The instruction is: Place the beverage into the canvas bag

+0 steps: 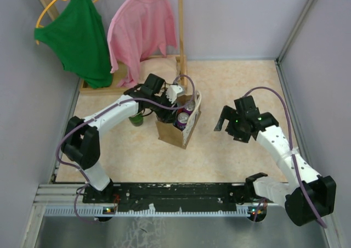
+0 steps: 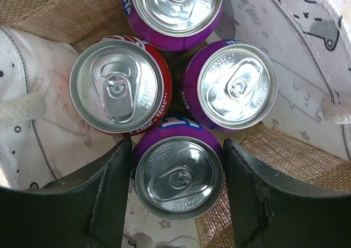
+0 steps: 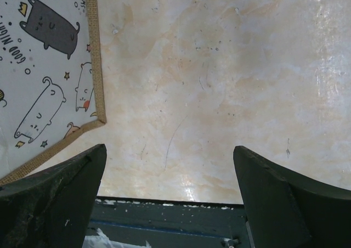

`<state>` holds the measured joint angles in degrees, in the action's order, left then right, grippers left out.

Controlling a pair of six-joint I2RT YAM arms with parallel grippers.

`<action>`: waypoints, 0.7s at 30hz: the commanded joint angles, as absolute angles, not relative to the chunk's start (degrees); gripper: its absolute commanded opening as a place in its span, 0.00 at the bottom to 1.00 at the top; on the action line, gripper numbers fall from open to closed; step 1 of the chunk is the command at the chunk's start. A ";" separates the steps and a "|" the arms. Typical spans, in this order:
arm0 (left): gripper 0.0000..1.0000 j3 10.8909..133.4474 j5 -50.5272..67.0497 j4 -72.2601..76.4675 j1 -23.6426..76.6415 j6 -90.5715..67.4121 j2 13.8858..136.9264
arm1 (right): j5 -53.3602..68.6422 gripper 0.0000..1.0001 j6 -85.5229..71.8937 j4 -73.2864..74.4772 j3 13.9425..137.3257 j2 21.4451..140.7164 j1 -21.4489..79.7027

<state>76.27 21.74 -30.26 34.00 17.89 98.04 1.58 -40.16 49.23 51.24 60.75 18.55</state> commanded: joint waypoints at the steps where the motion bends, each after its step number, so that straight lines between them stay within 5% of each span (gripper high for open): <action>1: 0.54 79.15 22.50 -30.32 34.19 18.22 96.24 | 2.12 0.99 -39.70 47.75 51.22 60.90 18.00; 6: 0.73 80.26 22.58 -30.41 34.19 17.92 94.89 | 2.33 0.99 -39.49 47.65 51.32 61.04 18.00; 21: 0.77 82.42 21.50 -28.74 34.45 16.94 90.93 | 2.48 0.99 -39.37 47.92 51.22 60.71 17.97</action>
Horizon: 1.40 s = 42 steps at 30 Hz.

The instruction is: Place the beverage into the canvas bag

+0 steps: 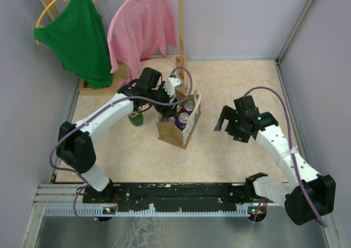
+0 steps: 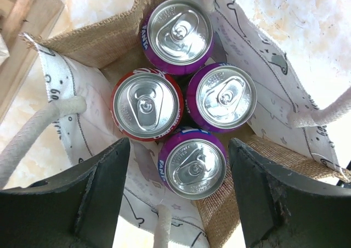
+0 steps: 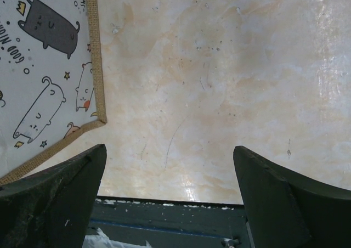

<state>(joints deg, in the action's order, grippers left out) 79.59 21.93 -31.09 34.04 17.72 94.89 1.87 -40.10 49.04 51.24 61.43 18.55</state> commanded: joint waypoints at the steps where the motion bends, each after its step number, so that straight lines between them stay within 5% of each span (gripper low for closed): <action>1: 0.77 82.85 21.32 -28.15 34.40 16.81 90.22 | 2.28 0.99 -39.37 48.05 51.38 60.68 17.97; 9: 0.73 85.48 18.52 -26.83 29.93 10.89 83.72 | 0.41 0.99 -39.85 46.72 53.50 59.57 18.02; 16: 0.66 83.52 17.35 -29.94 26.35 8.93 80.52 | -2.60 0.76 -41.74 44.80 61.78 60.56 18.99; 36: 0.70 81.35 23.32 -26.76 24.34 8.43 87.53 | -21.91 0.83 -39.61 45.39 94.16 85.05 39.28; 42: 0.71 83.68 17.46 -25.97 23.73 9.50 86.75 | -23.79 0.84 -38.88 47.15 98.05 86.76 40.26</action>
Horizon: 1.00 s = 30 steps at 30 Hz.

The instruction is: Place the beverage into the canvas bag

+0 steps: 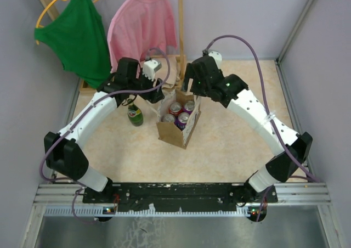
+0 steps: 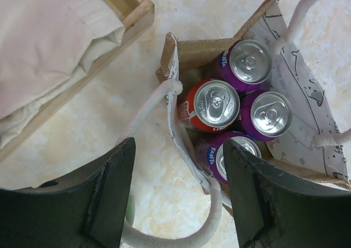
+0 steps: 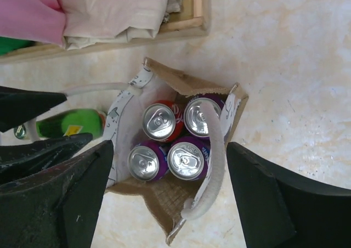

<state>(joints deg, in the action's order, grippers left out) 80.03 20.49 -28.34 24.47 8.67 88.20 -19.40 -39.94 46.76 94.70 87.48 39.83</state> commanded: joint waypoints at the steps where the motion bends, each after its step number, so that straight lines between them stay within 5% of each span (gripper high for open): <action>1: 0.72 84.21 16.52 -25.24 23.03 9.78 86.00 | -24.28 0.85 -39.05 47.60 97.69 86.38 40.26; 12: 0.77 84.17 12.81 -31.12 12.72 12.91 81.91 | -25.55 0.87 -39.53 49.69 93.85 83.49 40.30; 30: 0.74 89.29 15.17 -56.10 12.66 29.61 92.89 | -22.05 0.91 -40.21 50.80 91.13 83.81 40.08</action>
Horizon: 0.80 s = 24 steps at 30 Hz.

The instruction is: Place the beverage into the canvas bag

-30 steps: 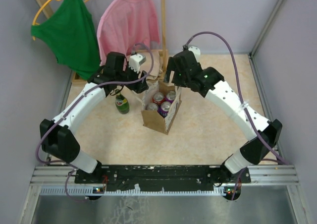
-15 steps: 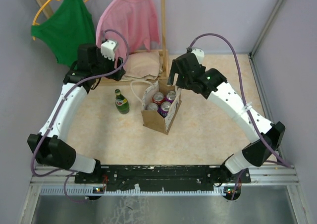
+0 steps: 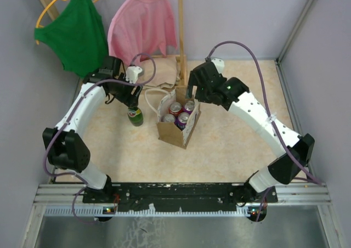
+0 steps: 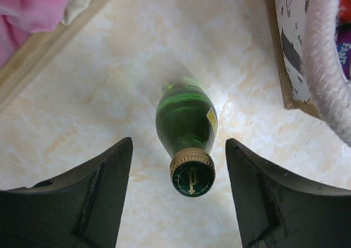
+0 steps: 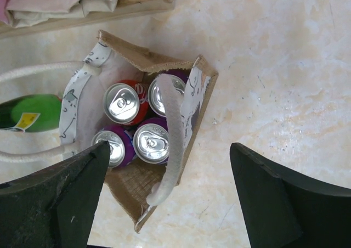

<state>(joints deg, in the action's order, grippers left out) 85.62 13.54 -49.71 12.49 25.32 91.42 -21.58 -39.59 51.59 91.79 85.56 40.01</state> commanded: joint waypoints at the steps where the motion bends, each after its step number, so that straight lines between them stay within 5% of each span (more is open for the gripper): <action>1: 0.73 89.82 15.57 -57.00 12.66 29.88 93.32 | -22.05 0.91 -40.41 50.80 90.64 83.50 40.04; 10: 0.51 90.27 16.04 -59.34 12.83 31.01 94.53 | -21.74 0.92 -41.55 50.50 87.45 81.31 39.64; 16: 0.01 90.30 16.22 -59.51 12.92 31.01 94.70 | -21.36 0.92 -41.57 50.19 86.64 80.99 39.30; 24: 0.00 91.98 17.15 -58.22 12.92 30.58 94.41 | -20.57 0.93 -41.84 49.15 84.94 80.47 38.94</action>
